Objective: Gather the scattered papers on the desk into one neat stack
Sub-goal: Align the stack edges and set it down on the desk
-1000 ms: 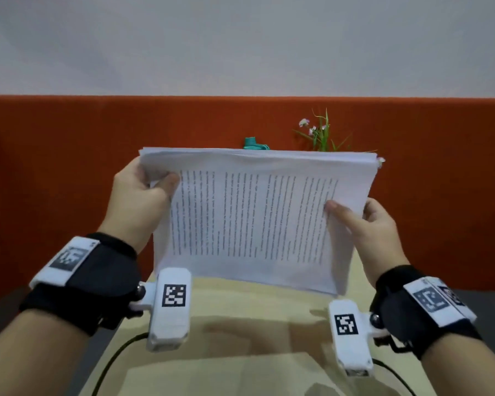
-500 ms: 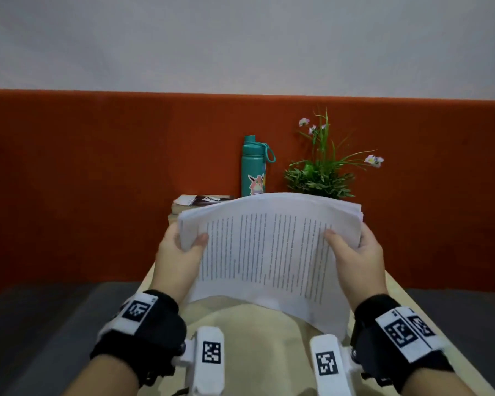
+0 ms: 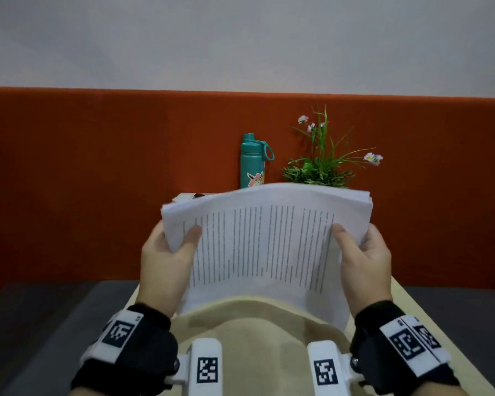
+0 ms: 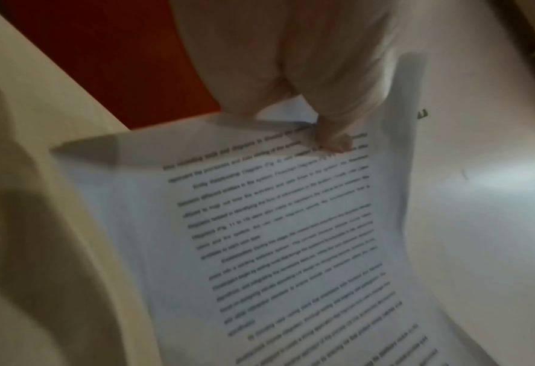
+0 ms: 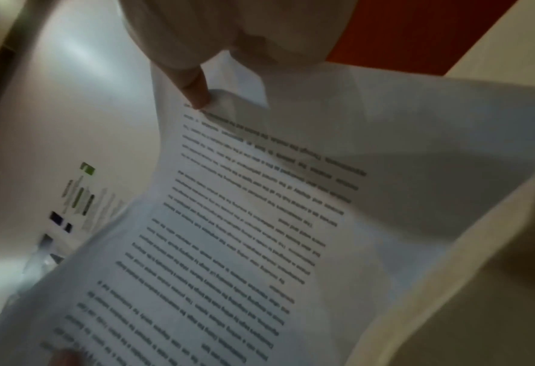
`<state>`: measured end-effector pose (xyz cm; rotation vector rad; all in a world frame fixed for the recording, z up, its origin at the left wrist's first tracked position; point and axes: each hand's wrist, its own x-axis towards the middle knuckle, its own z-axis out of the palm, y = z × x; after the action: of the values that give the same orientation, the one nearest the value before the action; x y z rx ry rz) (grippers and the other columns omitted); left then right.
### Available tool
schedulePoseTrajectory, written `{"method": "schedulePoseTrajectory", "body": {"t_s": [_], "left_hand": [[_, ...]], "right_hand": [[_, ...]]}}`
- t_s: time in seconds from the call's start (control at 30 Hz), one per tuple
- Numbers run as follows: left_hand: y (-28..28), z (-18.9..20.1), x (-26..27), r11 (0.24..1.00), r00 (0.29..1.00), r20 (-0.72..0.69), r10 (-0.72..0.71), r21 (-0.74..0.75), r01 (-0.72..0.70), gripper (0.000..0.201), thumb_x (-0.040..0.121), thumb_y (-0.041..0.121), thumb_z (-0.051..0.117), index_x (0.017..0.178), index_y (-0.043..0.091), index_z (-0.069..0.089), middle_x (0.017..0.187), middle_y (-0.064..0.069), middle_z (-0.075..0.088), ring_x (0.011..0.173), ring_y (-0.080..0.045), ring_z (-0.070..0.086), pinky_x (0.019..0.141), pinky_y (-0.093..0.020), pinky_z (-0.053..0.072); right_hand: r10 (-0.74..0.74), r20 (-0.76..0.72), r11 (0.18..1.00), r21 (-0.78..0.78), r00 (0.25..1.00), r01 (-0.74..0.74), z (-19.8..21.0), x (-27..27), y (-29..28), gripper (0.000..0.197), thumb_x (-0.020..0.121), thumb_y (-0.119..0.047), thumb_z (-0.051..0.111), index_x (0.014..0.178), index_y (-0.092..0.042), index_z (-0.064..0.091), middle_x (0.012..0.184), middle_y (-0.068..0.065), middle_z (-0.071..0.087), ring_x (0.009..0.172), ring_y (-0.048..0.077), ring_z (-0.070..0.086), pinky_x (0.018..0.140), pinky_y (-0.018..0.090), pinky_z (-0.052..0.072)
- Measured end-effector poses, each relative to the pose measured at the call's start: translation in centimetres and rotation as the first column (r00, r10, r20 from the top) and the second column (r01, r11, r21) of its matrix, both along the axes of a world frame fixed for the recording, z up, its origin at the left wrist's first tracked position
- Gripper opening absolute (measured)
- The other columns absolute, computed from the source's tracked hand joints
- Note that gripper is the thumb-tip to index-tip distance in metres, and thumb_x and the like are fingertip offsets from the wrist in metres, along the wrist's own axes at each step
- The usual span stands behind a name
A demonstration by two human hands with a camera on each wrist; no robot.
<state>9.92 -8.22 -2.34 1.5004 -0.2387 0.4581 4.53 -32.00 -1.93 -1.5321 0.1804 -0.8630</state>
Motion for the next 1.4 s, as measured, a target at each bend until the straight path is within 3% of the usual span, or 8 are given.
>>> {"method": "schedulePoseTrajectory", "body": {"t_s": [0.13,0.27,0.57,0.97,1.13,1.2,1.27,1.4], "left_hand": [[0.0,0.2,0.3,0.996,0.996,0.048,0.079,-0.033,-0.077,0.026,0.084,0.020,0.068,0.101,0.028,0.049,0.091,0.009,0.065,0.074,0.004,0.069,0.054,-0.015,0.056],[0.1,-1.9,0.4,1.000,0.995,-0.096,0.021,0.016,-0.020,0.031,0.087,0.018,0.065,0.115,0.019,0.052,0.103,0.001,0.068,0.092,-0.014,0.069,0.065,-0.028,0.058],[0.5,-1.8,0.4,1.000,0.991,-0.135,0.005,-0.009,-0.007,0.011,0.088,0.017,0.064,0.093,0.025,0.060,0.090,0.006,0.070,0.082,-0.010,0.070,0.062,-0.026,0.057],[0.7,-1.5,0.0,0.999,0.996,-0.083,-0.030,0.016,0.032,0.011,0.089,0.016,0.061,0.093,0.026,0.062,0.089,0.005,0.071,0.073,0.000,0.072,0.049,-0.012,0.053],[1.1,-1.5,-0.6,0.996,0.980,-0.191,-0.062,0.048,0.072,0.020,0.089,0.008,0.061,0.101,0.024,0.063,0.098,0.004,0.070,0.096,-0.016,0.067,0.081,-0.042,0.057],[1.5,0.2,-0.3,0.987,0.997,-0.074,-0.003,0.158,0.015,0.021,0.088,0.009,0.063,0.095,0.029,0.063,0.095,0.005,0.069,0.094,-0.017,0.067,0.086,-0.048,0.055],[1.7,3.1,0.1,0.929,0.987,0.153,0.041,0.357,-0.094,0.008,0.083,0.018,0.066,0.087,0.024,0.065,0.087,-0.001,0.071,0.087,-0.024,0.067,0.081,-0.044,0.056],[0.0,9.6,-0.7,0.751,0.882,0.442,-0.166,0.636,-0.178,0.015,0.080,0.013,0.054,0.082,0.001,0.063,0.076,-0.010,0.066,0.069,-0.014,0.057,0.062,-0.017,0.042]], "right_hand": [[-0.012,0.022,1.000,0.016,1.000,0.012,0.3,0.1,0.4,0.011,0.090,-0.025,0.060,0.099,-0.022,0.054,0.094,-0.004,0.063,0.082,0.008,0.061,0.064,0.024,0.047],[0.042,-0.131,0.997,0.069,0.990,-0.033,-1.5,0.3,0.5,0.015,0.090,-0.029,0.058,0.102,-0.021,0.054,0.099,0.000,0.064,0.085,0.011,0.059,0.061,0.027,0.042],[0.079,-0.131,0.995,0.064,0.988,-0.071,-0.6,-0.1,0.9,0.021,0.088,-0.028,0.062,0.106,-0.021,0.053,0.092,-0.006,0.061,0.080,0.005,0.057,0.058,0.020,0.038],[0.039,-0.079,0.999,0.008,0.996,-0.039,-0.8,-0.7,-0.3,0.009,0.092,-0.020,0.057,0.092,-0.029,0.057,0.093,-0.003,0.067,0.081,0.010,0.063,0.057,0.023,0.042],[0.074,-0.228,0.997,0.012,0.971,-0.074,-1.1,-0.6,-0.2,0.027,0.089,-0.023,0.061,0.111,-0.024,0.047,0.107,-0.003,0.060,0.096,0.014,0.059,0.064,0.026,0.044],[-0.172,-0.212,0.975,-0.174,0.962,0.136,0.0,-0.8,-0.4,0.062,0.080,-0.029,0.071,0.131,-0.023,0.036,0.127,0.003,0.049,0.111,0.021,0.053,0.088,0.041,0.047],[-0.383,-0.078,0.825,-0.478,0.921,0.303,2.0,-1.1,-0.3,0.086,0.073,-0.040,0.075,0.143,-0.024,0.027,0.143,0.005,0.036,0.130,0.024,0.038,0.108,0.046,0.028],[-0.226,-0.050,0.589,-0.802,0.973,0.095,6.5,-0.9,1.3,0.072,0.075,-0.055,0.066,0.138,-0.033,0.041,0.141,-0.008,0.046,0.132,0.017,0.037,0.109,0.042,0.022]]}}
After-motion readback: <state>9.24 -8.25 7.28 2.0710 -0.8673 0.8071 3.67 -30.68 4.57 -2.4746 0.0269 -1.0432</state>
